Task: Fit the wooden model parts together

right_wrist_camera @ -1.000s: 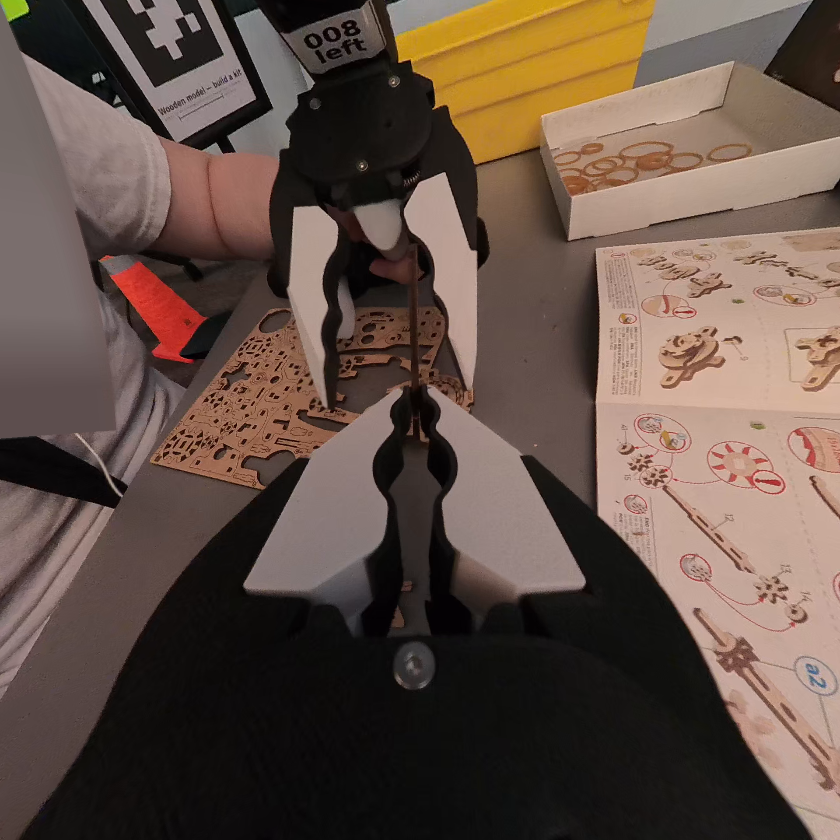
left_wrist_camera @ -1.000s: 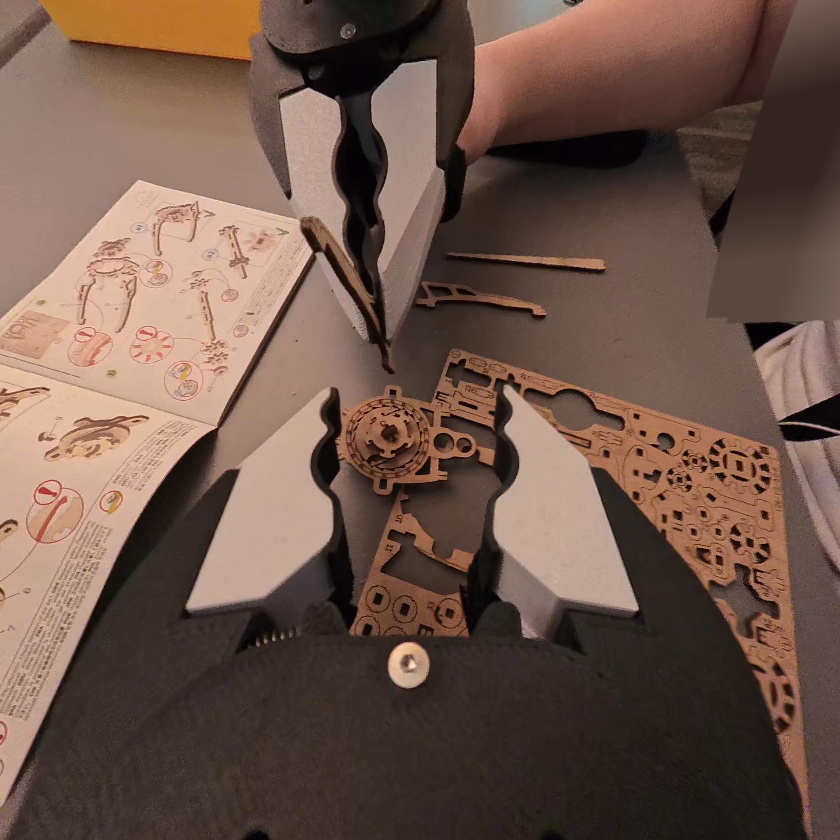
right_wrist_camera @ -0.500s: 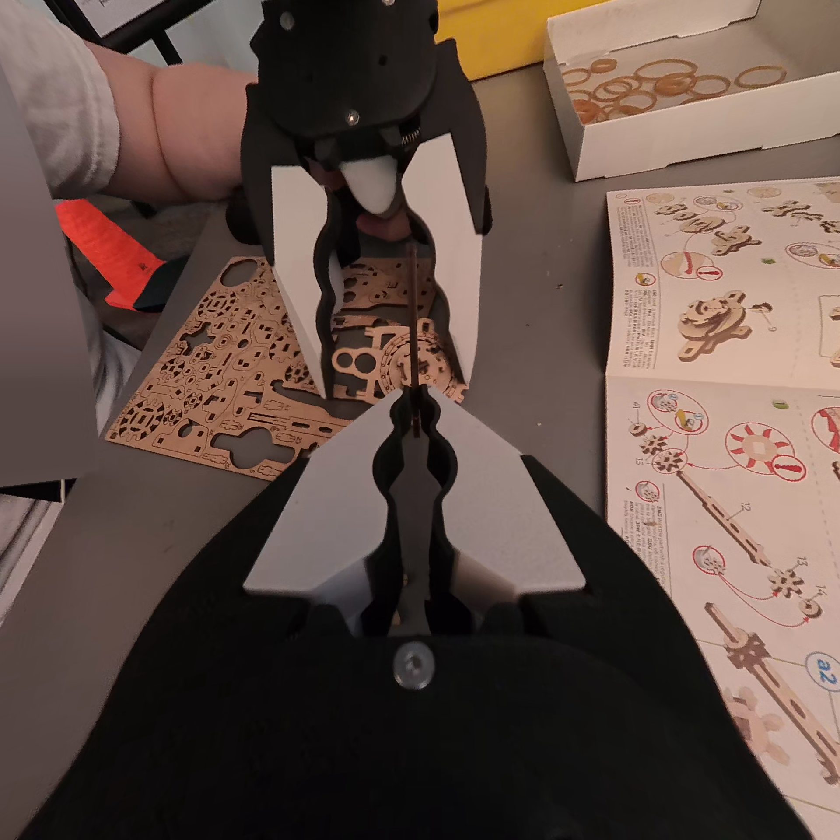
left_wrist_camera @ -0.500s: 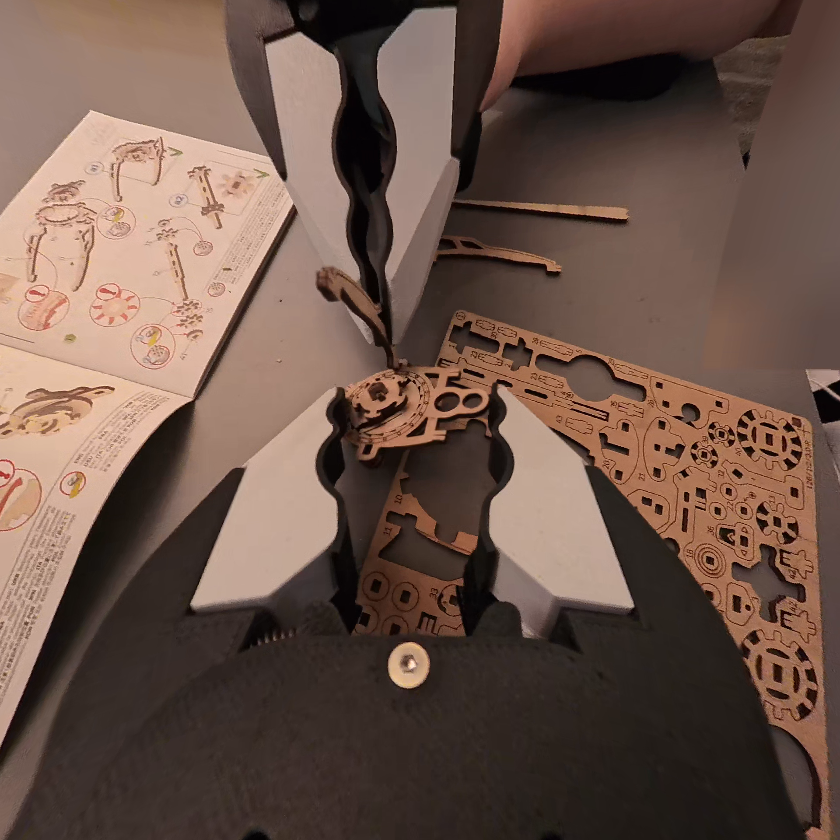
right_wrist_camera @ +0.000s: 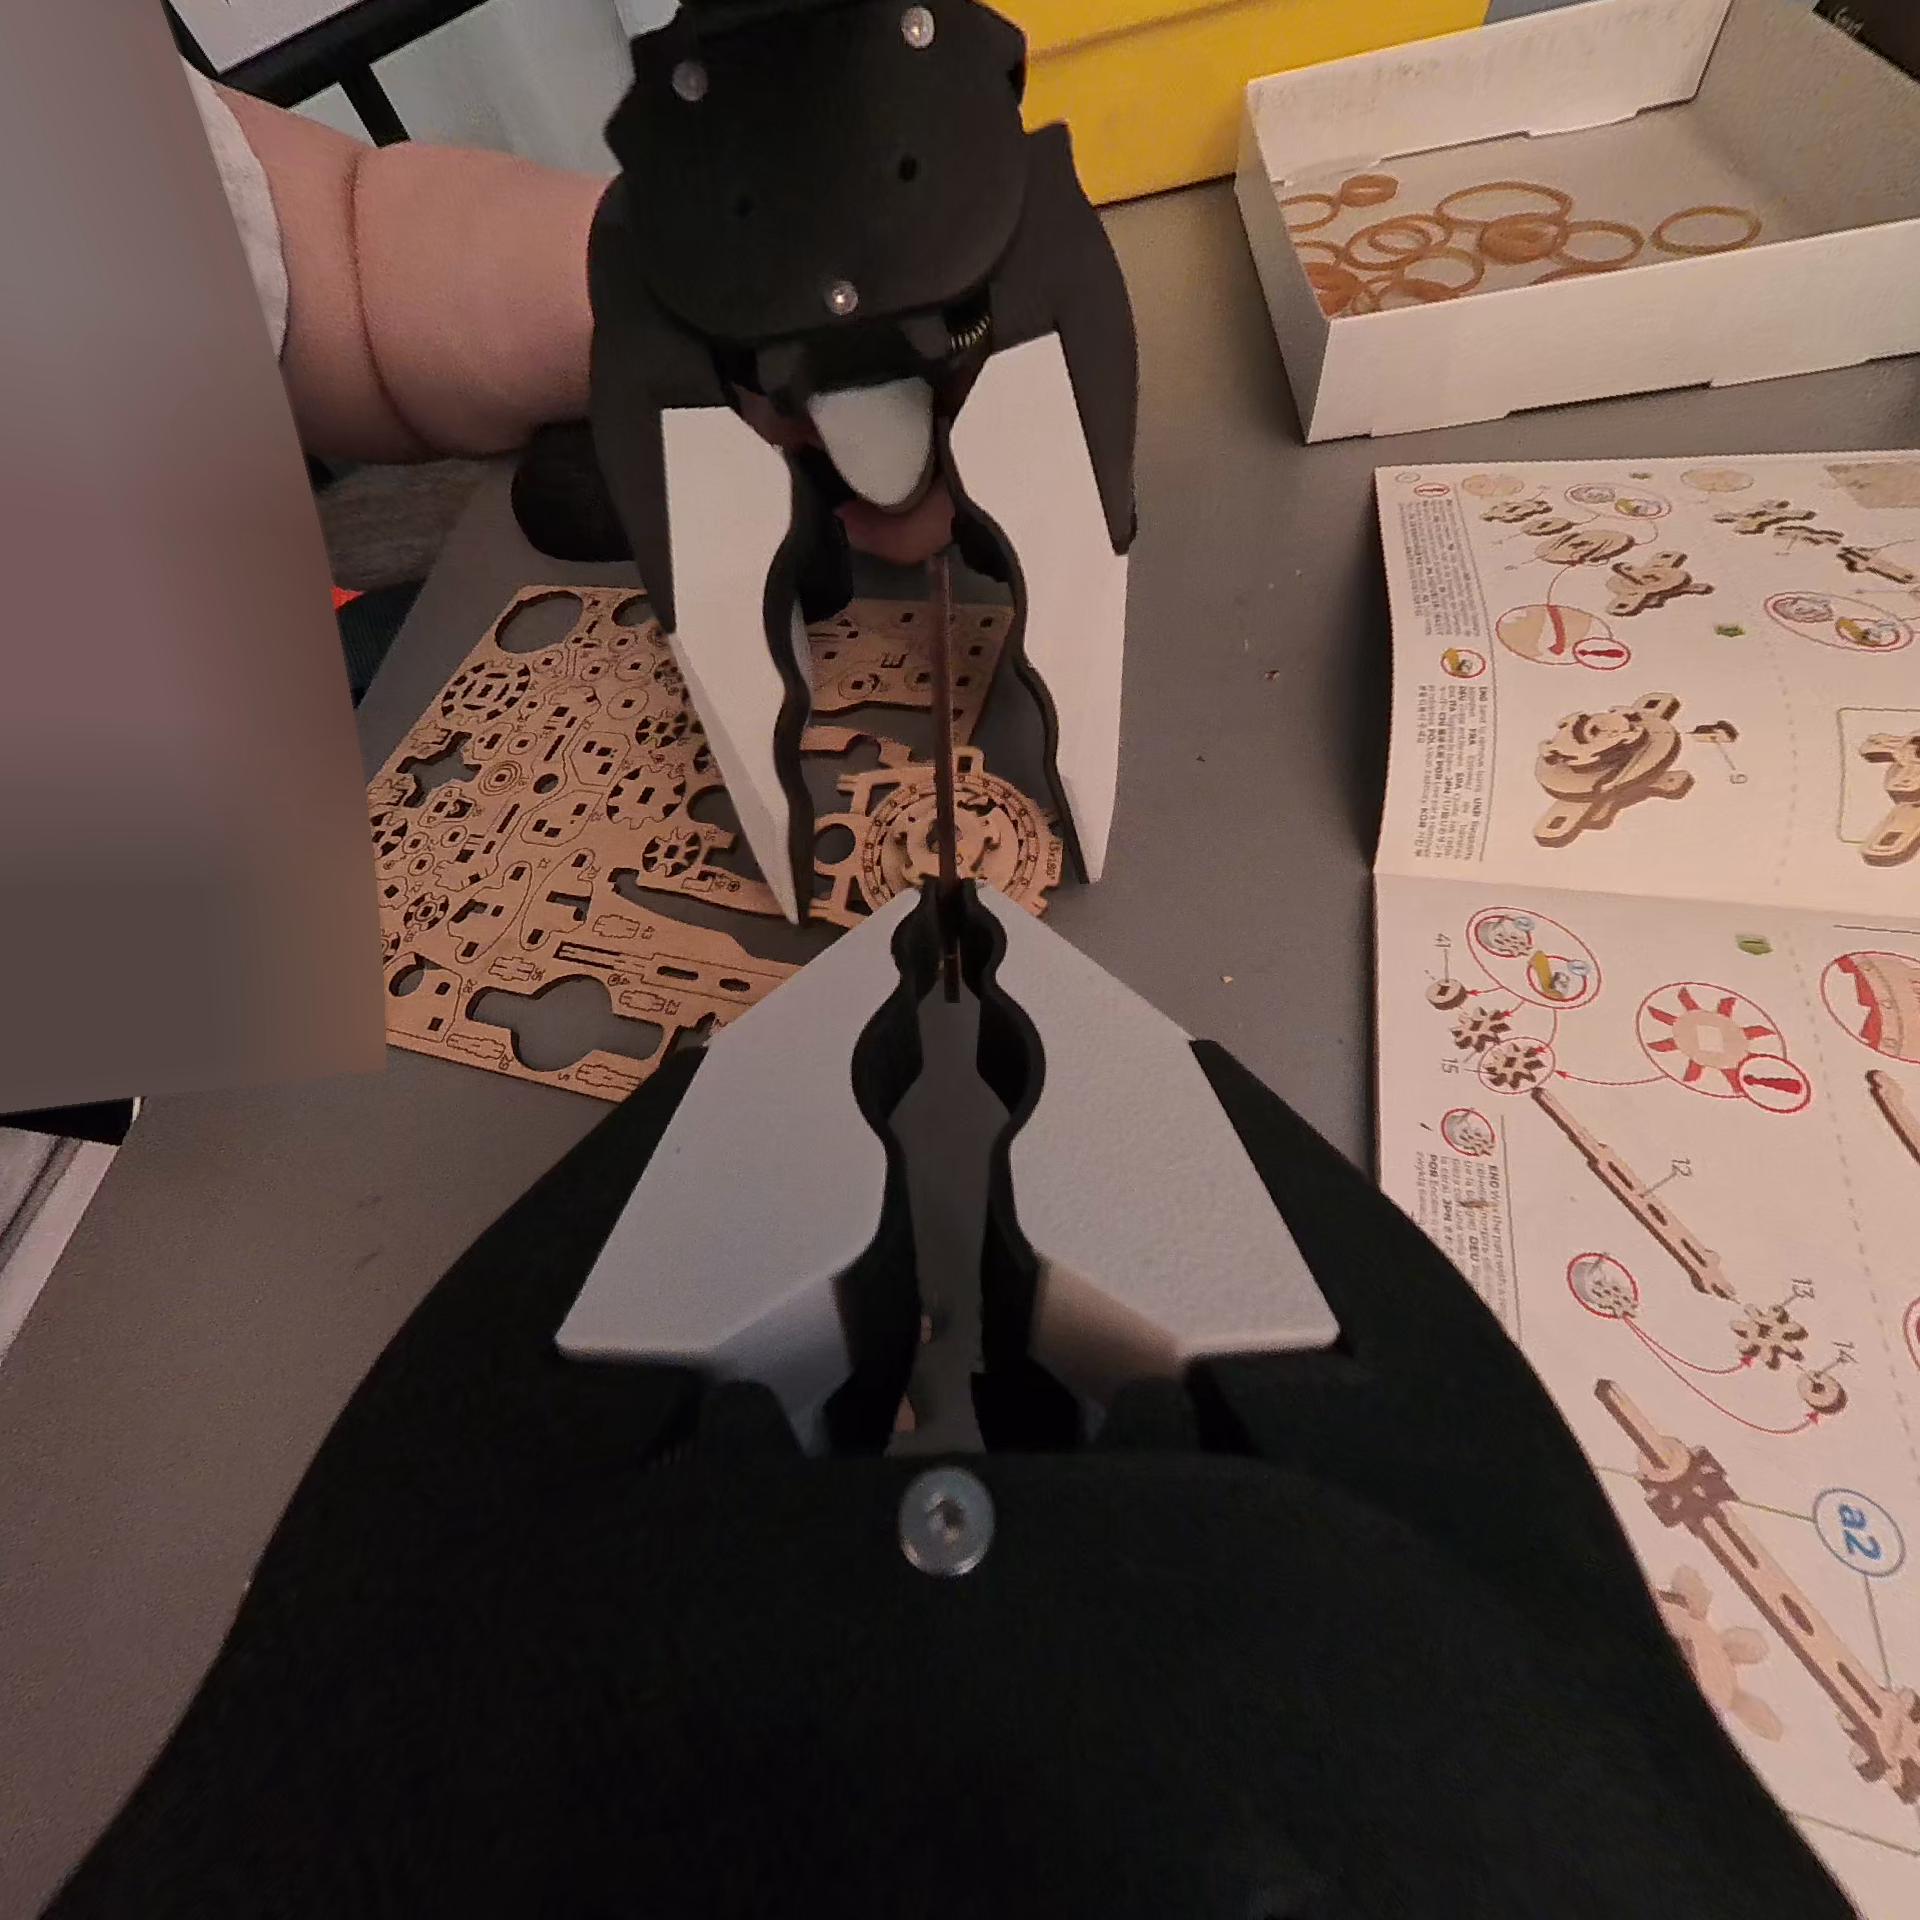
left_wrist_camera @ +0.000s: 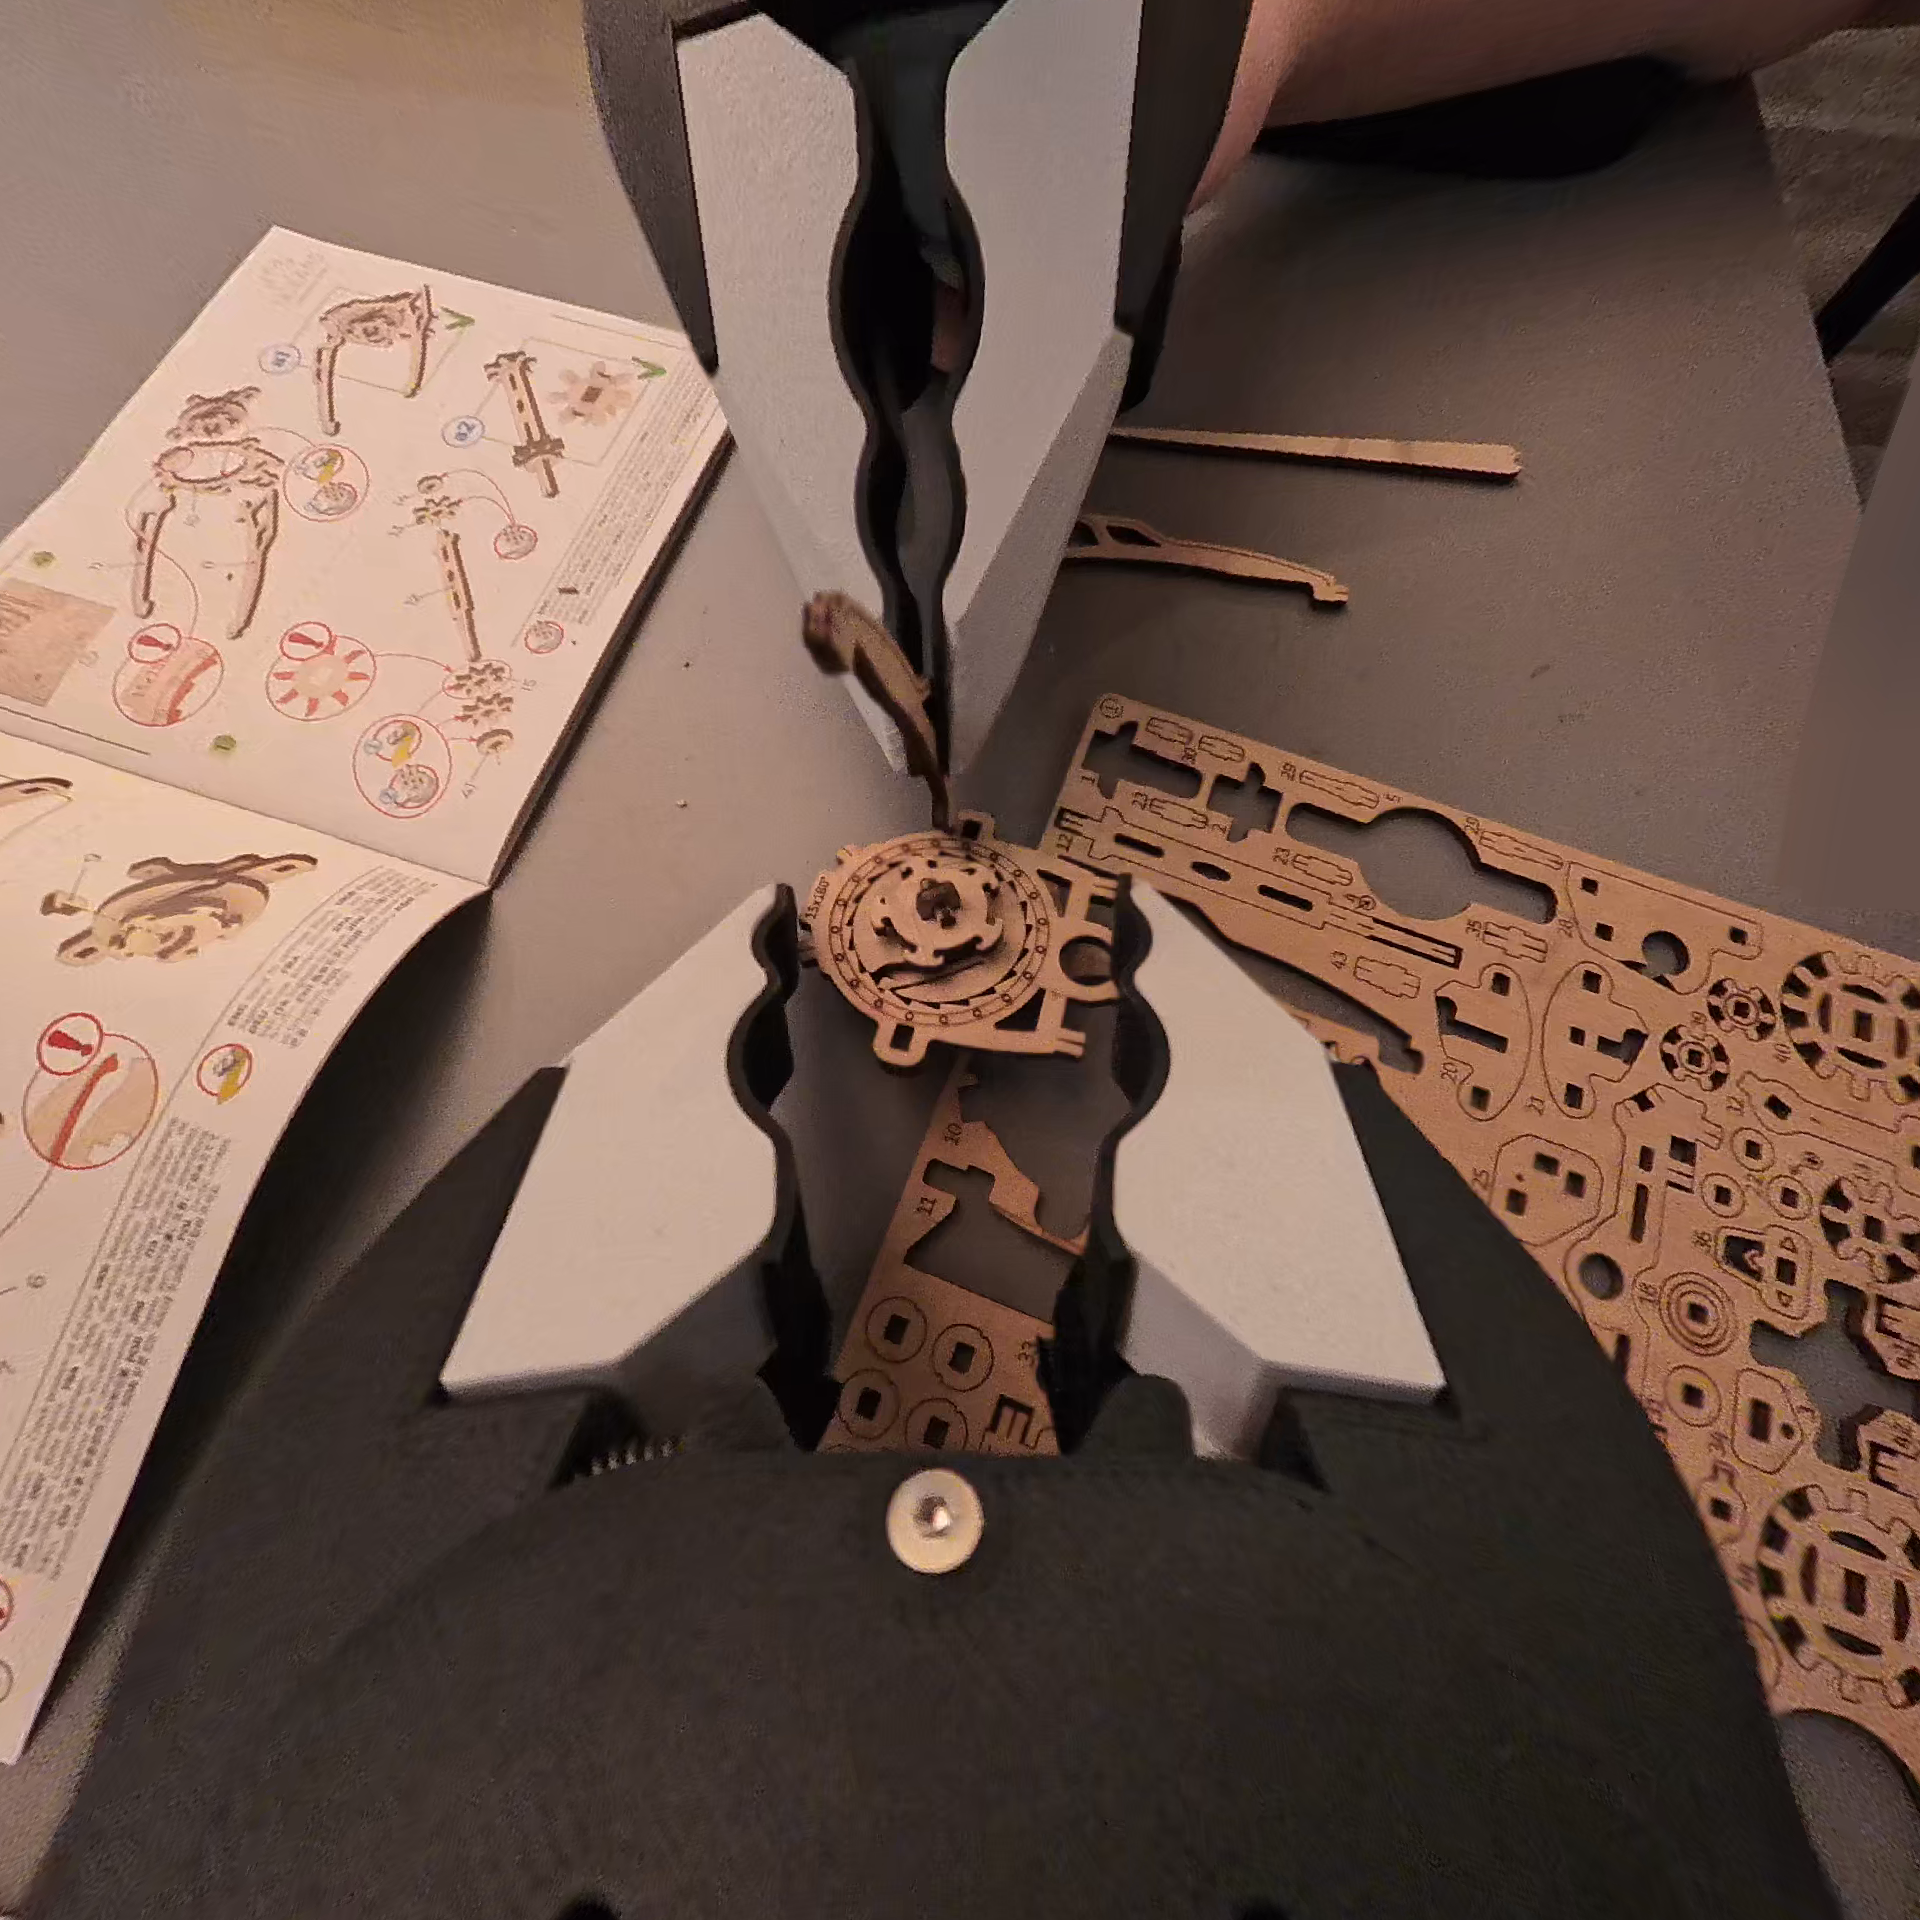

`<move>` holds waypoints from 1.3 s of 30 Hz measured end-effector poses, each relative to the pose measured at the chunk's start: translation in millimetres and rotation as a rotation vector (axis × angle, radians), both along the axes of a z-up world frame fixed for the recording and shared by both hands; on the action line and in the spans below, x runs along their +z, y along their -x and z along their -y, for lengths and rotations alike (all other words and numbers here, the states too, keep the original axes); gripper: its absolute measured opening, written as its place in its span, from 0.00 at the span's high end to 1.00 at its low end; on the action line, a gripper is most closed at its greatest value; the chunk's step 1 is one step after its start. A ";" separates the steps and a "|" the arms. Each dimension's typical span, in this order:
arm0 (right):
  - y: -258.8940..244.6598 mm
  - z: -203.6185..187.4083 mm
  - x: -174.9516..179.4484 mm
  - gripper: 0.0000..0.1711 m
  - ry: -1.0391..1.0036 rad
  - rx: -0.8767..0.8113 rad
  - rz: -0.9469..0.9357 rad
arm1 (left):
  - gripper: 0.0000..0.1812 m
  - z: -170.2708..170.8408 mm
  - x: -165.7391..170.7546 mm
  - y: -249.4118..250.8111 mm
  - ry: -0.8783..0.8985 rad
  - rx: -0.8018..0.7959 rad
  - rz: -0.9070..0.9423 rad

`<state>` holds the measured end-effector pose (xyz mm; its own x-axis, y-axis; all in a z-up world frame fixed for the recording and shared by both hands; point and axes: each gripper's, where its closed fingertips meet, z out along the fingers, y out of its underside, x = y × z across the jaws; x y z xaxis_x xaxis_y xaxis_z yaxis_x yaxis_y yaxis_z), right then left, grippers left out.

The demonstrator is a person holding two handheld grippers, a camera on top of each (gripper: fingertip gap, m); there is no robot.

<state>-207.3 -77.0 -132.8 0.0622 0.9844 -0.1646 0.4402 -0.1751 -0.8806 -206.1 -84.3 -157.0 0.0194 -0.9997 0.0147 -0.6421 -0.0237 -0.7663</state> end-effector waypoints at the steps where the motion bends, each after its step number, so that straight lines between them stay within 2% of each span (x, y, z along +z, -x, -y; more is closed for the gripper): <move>1: -0.1 0.2 0.3 0.99 0.000 0.000 -0.002 | 0.67 0.1 -0.3 0.7 0.019 0.002 0.004; 9: 2.6 1.1 3.5 0.99 0.061 -0.027 -0.030 | 0.67 0.8 -4.8 2.4 0.041 0.002 -0.011; 18: 4.3 3.3 2.6 0.99 0.005 -0.071 -0.015 | 0.67 0.5 -4.8 2.4 0.041 0.006 -0.005; 39: 2.0 1.9 1.2 0.99 0.044 -0.097 -0.015 | 0.67 0.0 -5.1 2.7 0.047 0.012 -0.003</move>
<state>-209.3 -78.8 -131.7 0.1538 0.9658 -0.2087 0.4066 -0.2543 -0.8775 -208.8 -84.3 -162.1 0.0312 -0.9976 0.0616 -0.6439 -0.0672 -0.7621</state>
